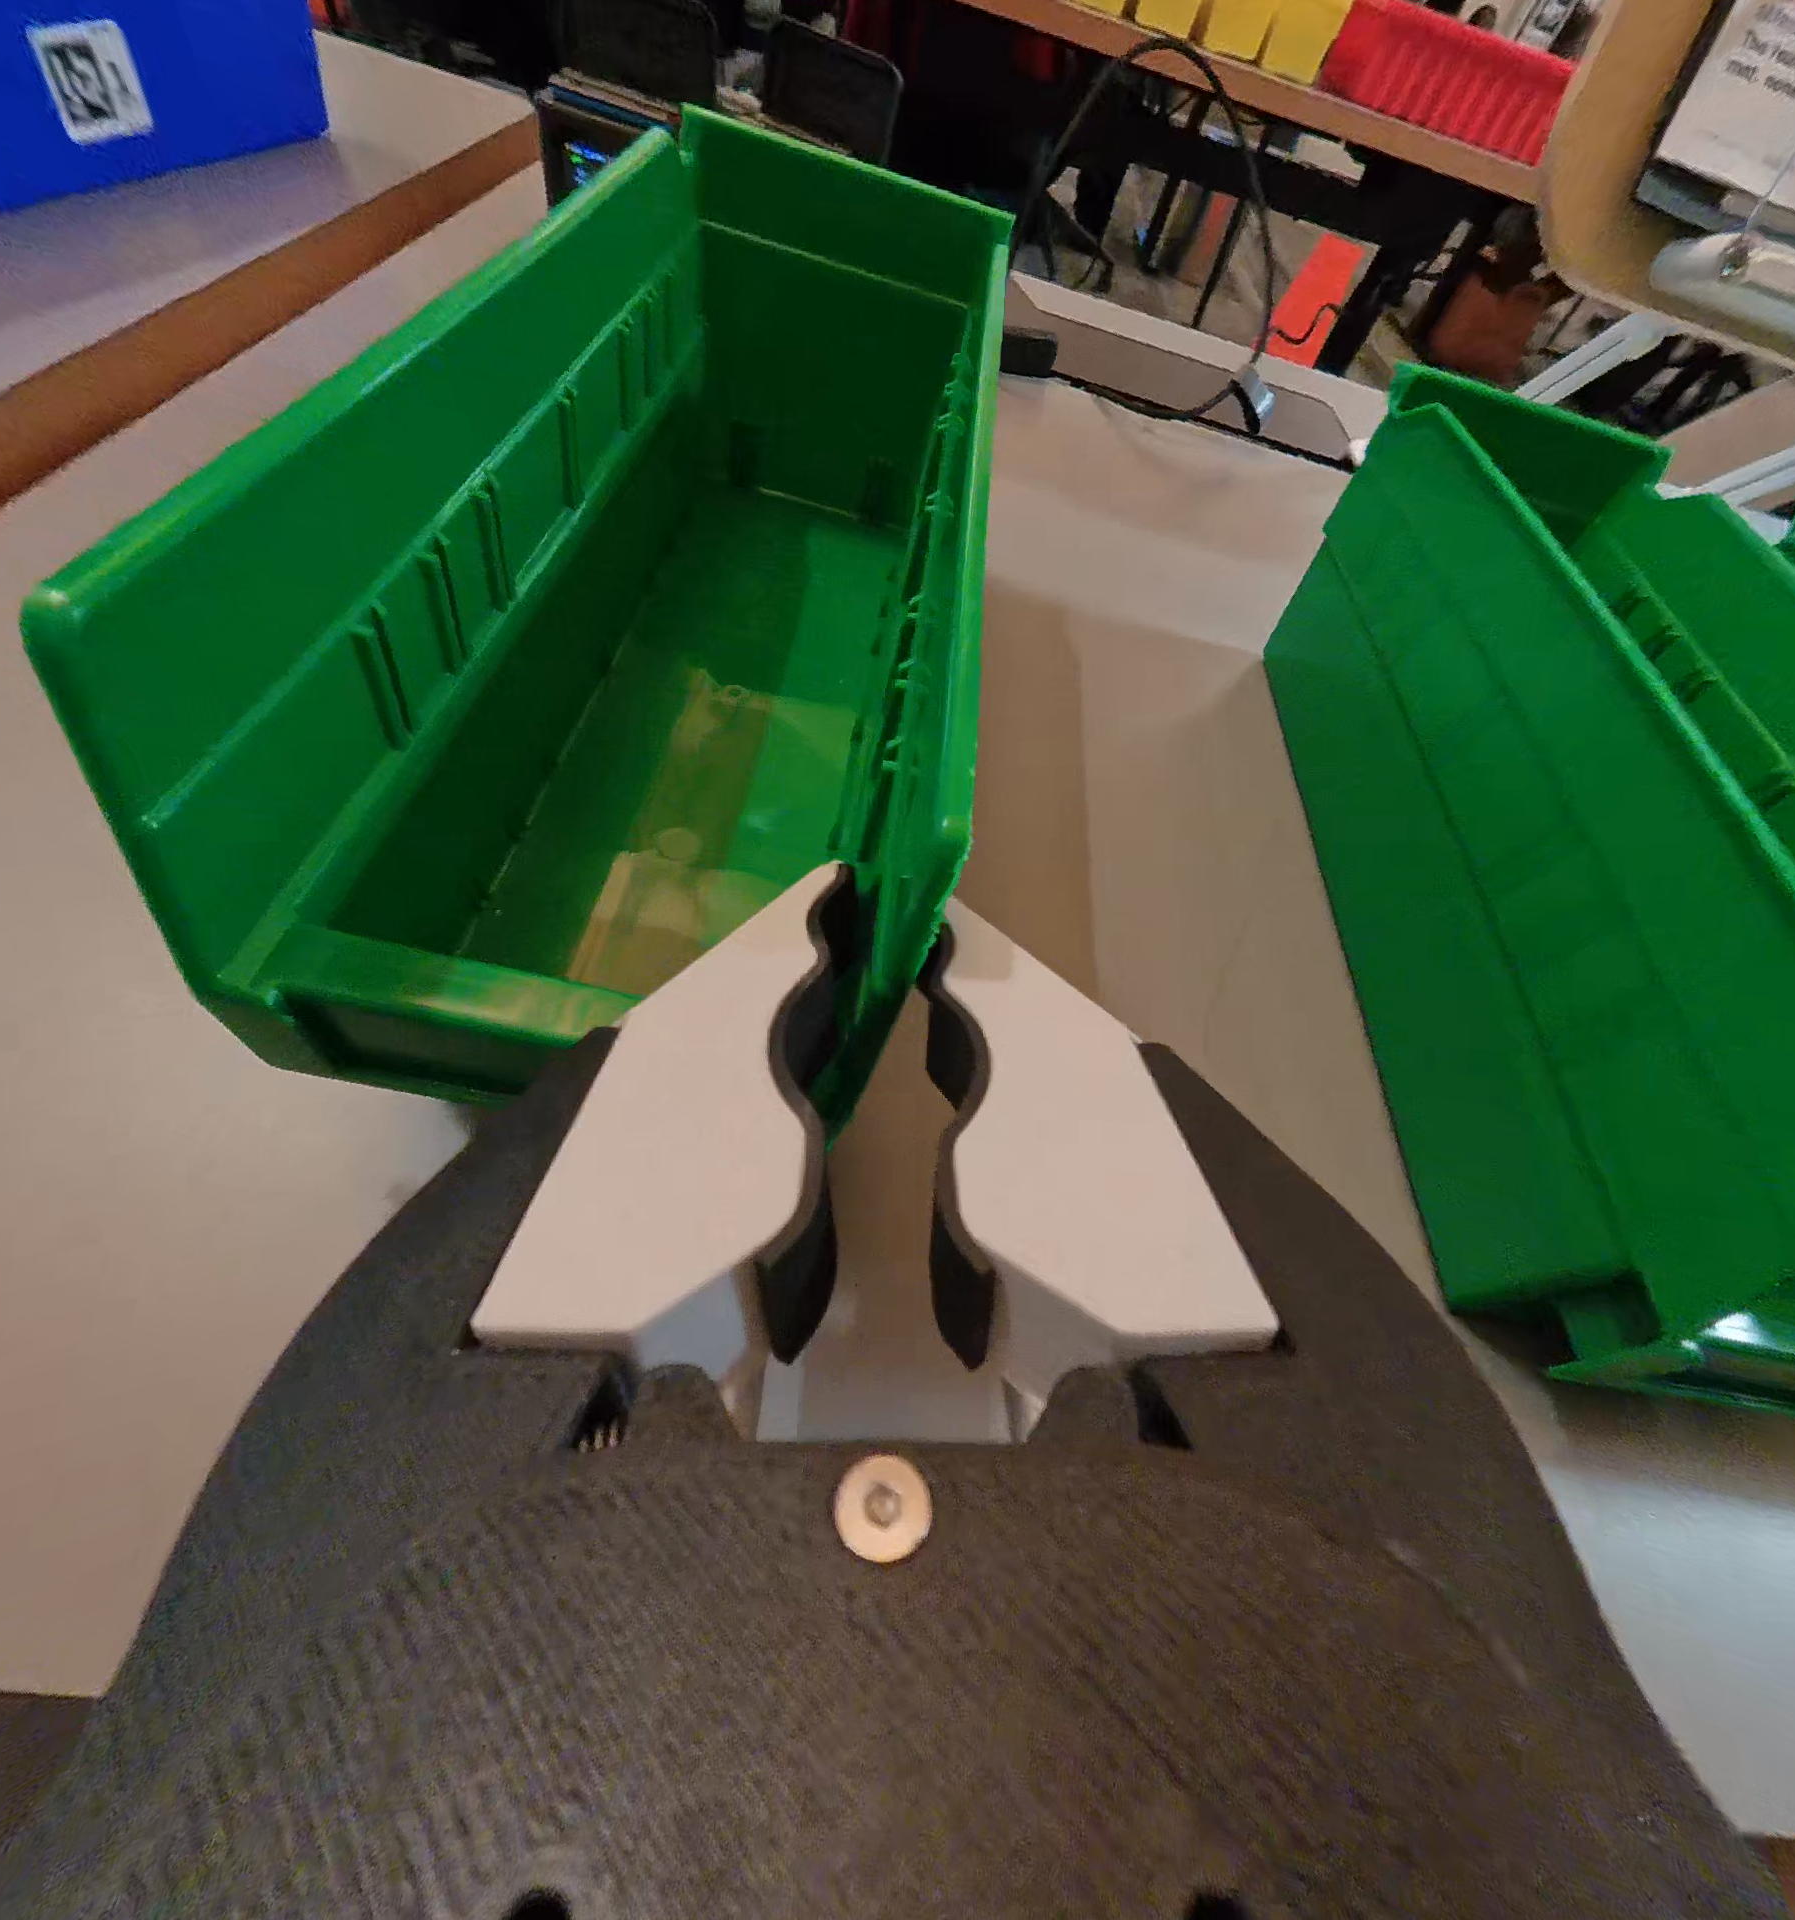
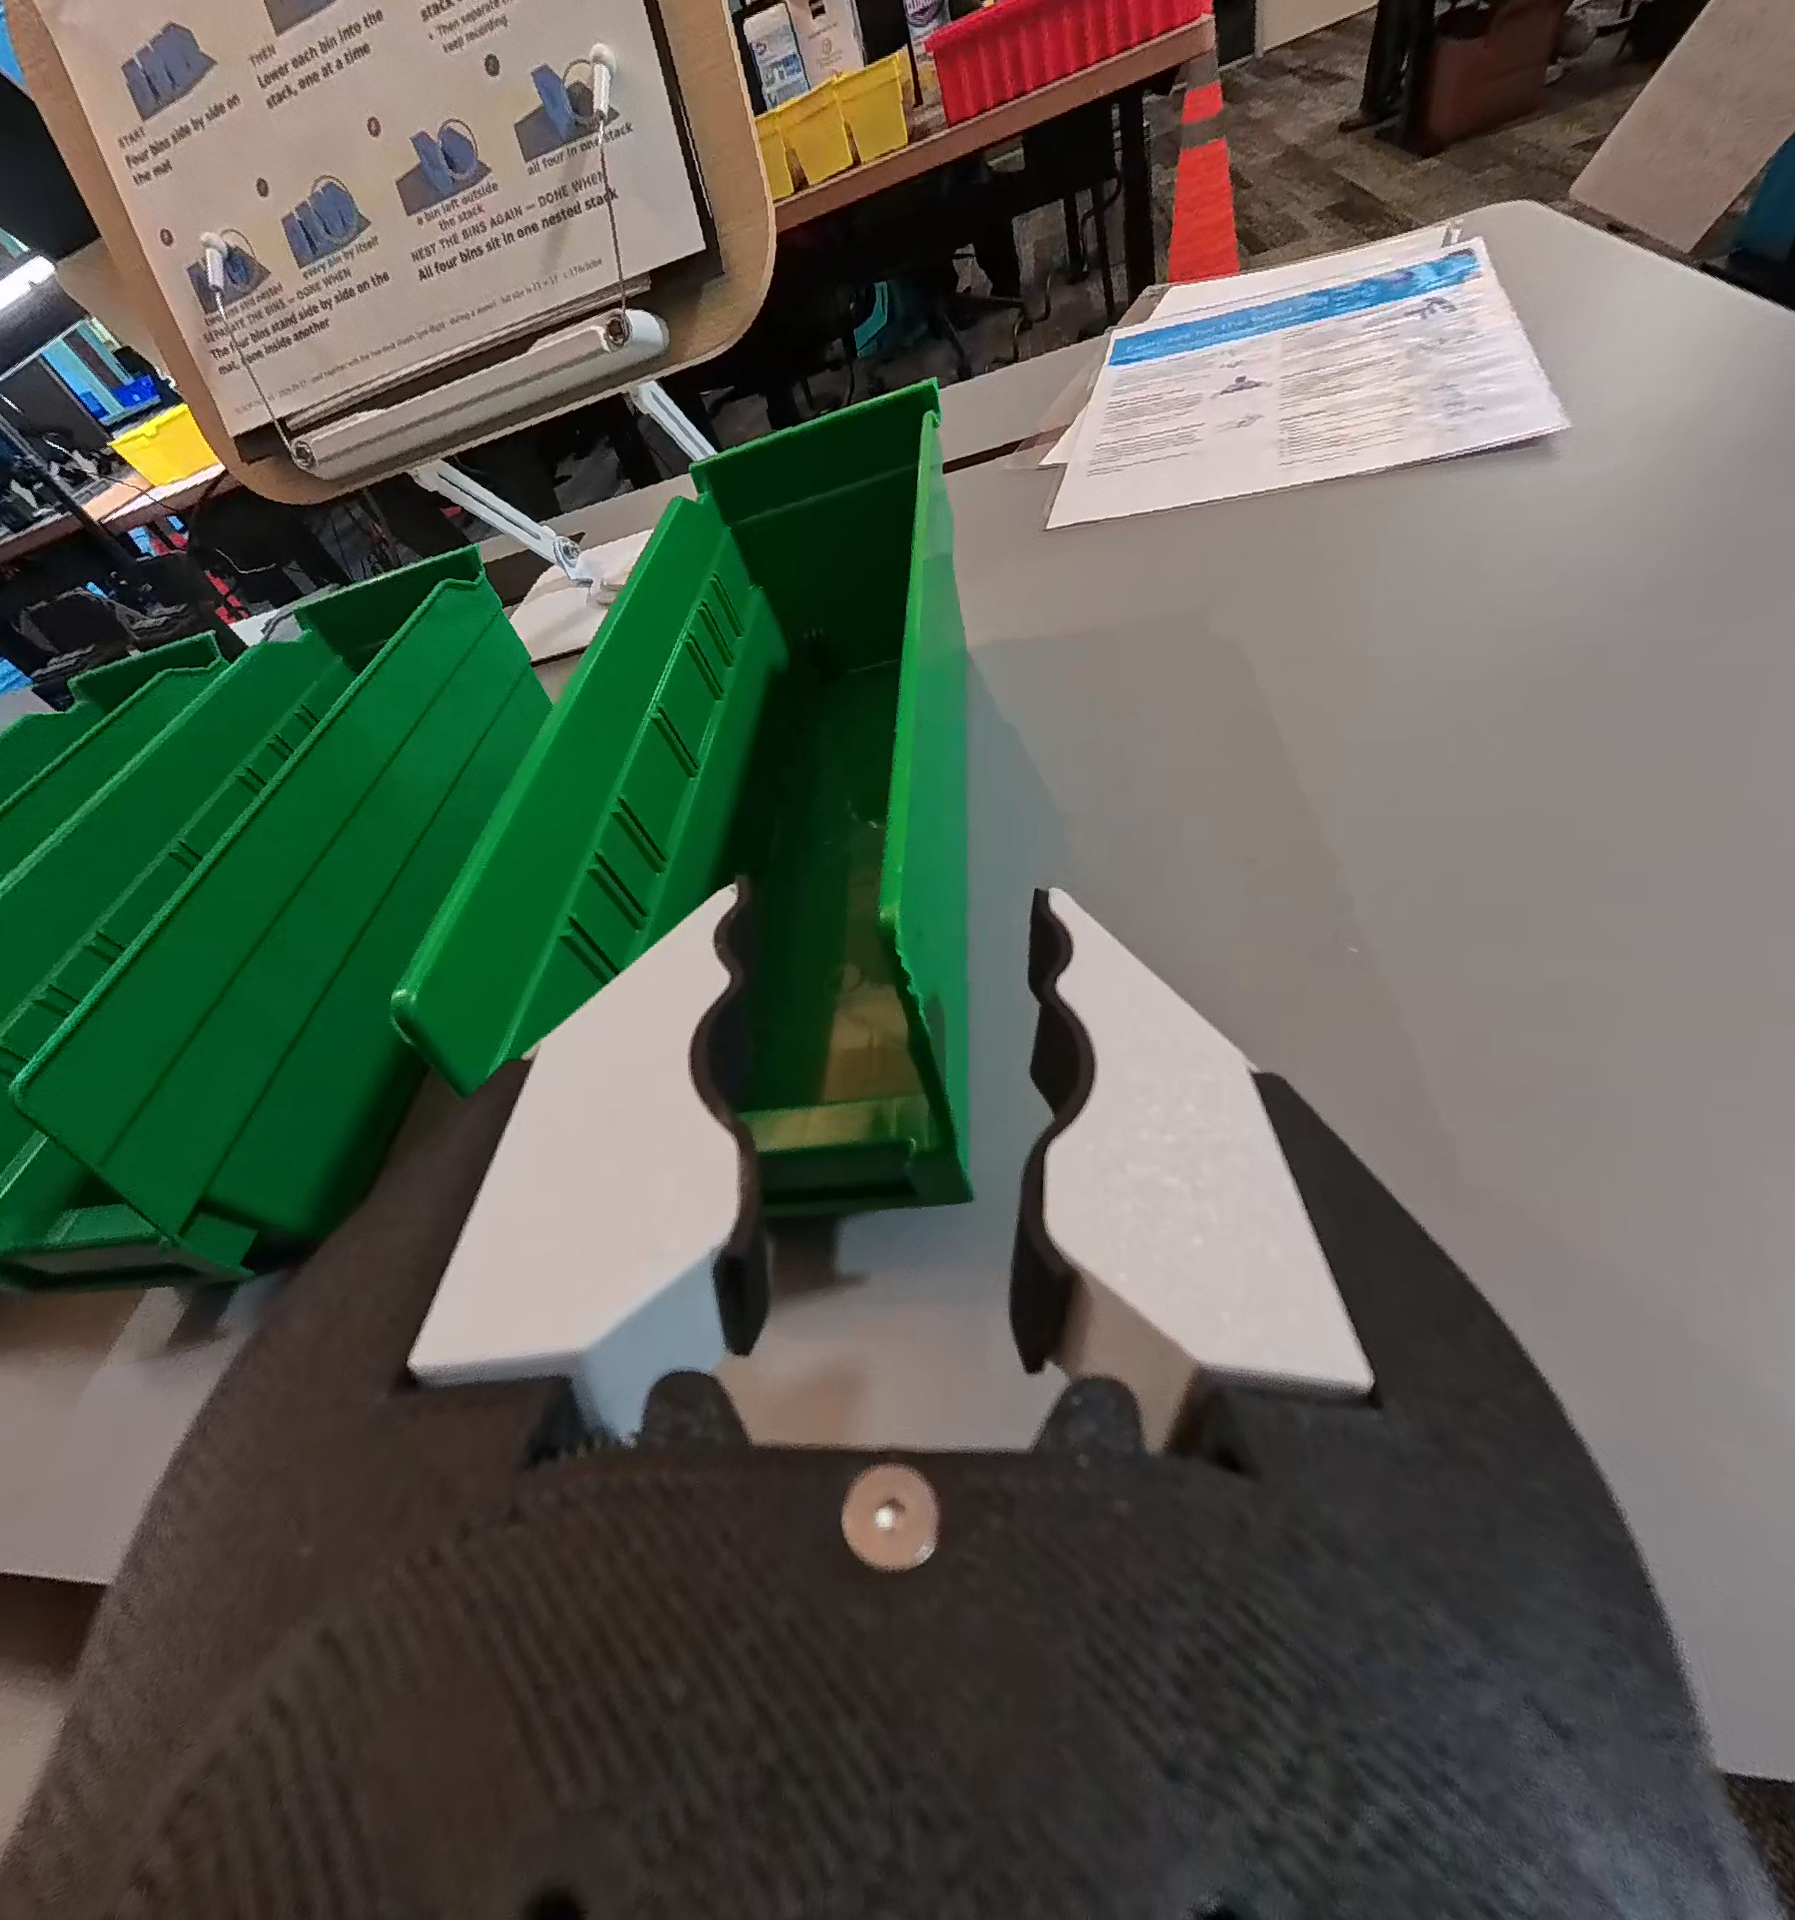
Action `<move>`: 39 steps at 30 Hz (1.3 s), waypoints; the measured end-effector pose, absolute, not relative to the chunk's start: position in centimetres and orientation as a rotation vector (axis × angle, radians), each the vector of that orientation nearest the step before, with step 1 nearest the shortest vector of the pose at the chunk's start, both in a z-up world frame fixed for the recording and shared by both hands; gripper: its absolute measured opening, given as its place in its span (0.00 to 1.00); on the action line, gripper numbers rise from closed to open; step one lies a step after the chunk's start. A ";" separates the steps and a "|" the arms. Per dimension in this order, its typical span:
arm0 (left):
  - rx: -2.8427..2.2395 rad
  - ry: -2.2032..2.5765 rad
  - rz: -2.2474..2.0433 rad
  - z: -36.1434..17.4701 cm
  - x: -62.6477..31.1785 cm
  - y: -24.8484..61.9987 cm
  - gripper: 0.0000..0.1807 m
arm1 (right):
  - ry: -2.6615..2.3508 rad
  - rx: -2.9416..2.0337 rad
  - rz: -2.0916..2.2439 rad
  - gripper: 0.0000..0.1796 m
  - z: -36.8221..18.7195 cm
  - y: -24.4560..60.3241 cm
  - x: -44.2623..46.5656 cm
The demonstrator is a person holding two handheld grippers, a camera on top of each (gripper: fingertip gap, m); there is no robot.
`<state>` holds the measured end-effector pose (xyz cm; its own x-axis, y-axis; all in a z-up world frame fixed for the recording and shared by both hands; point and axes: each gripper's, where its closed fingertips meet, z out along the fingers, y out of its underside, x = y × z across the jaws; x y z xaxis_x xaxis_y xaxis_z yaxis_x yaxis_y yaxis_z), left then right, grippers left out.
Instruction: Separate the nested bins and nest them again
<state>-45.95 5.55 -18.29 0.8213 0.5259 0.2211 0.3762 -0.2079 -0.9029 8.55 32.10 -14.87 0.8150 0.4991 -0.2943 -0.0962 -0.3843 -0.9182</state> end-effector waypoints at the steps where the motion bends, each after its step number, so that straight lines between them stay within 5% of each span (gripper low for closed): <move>1: -1.821 -0.689 0.114 -18.3 -45.6 5.7 0.10 | -0.306 -1.863 0.654 0.29 -14.8 32.1 8.6; 4: -1.802 -0.722 -0.016 -18.2 -44.8 5.7 0.20 | -0.309 -1.849 0.645 0.30 -14.5 32.1 8.7; 13: -1.766 -0.759 -0.081 -17.8 -44.8 5.2 0.26 | -0.305 -1.835 0.634 0.30 -14.2 32.3 8.9; 17: -1.672 -0.830 0.085 -16.2 -45.9 3.6 0.56 | -0.344 -1.910 0.621 0.30 -15.9 32.7 8.4; 27: -1.520 -0.560 0.338 -10.2 -43.3 3.3 0.57 | -0.443 -1.984 0.499 0.03 -18.1 33.6 7.7; 39: -1.656 -0.562 0.320 -13.1 -43.8 4.2 0.51 | -0.468 -1.984 0.468 0.01 -18.1 33.5 7.5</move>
